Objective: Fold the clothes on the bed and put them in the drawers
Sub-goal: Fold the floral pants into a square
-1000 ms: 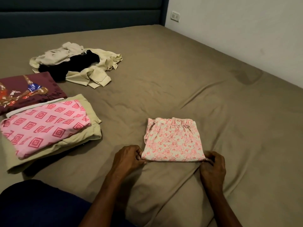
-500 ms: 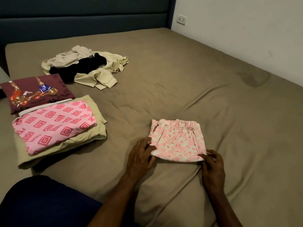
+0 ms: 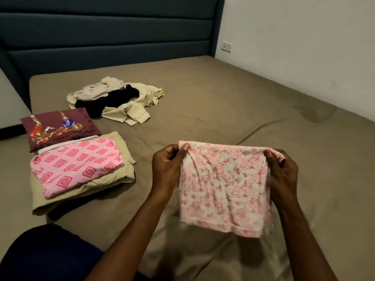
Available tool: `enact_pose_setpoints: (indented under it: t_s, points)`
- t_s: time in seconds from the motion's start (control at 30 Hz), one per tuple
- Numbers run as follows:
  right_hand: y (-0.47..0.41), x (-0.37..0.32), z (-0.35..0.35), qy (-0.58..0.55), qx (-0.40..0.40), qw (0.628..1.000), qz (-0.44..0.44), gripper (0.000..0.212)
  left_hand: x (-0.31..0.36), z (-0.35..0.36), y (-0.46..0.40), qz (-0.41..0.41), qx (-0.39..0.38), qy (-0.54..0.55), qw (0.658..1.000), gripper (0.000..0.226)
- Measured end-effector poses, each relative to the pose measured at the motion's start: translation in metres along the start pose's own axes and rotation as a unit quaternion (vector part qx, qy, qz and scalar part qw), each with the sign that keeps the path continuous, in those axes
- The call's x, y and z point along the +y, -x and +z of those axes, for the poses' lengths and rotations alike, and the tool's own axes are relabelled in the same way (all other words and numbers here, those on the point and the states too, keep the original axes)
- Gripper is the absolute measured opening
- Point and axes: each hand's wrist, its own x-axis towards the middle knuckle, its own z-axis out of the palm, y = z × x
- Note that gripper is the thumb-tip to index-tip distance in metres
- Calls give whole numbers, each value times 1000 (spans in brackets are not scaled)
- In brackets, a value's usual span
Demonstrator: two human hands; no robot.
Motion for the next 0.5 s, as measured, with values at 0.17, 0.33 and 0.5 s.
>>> enact_pose_setpoints:
  t_s: [0.17,0.33,0.5]
  points:
    - [-13,13,8,-26,-48,991,123,23,-9,2,-16,-115,-13,19,993,31]
    - [-3,114,8,126,-39,957,259,33,-86,-30,-23,-204,11,-225,953,38]
    - [19,142,-10,163,25,946,279,31,-121,-53,13,-221,27,-256,941,27]
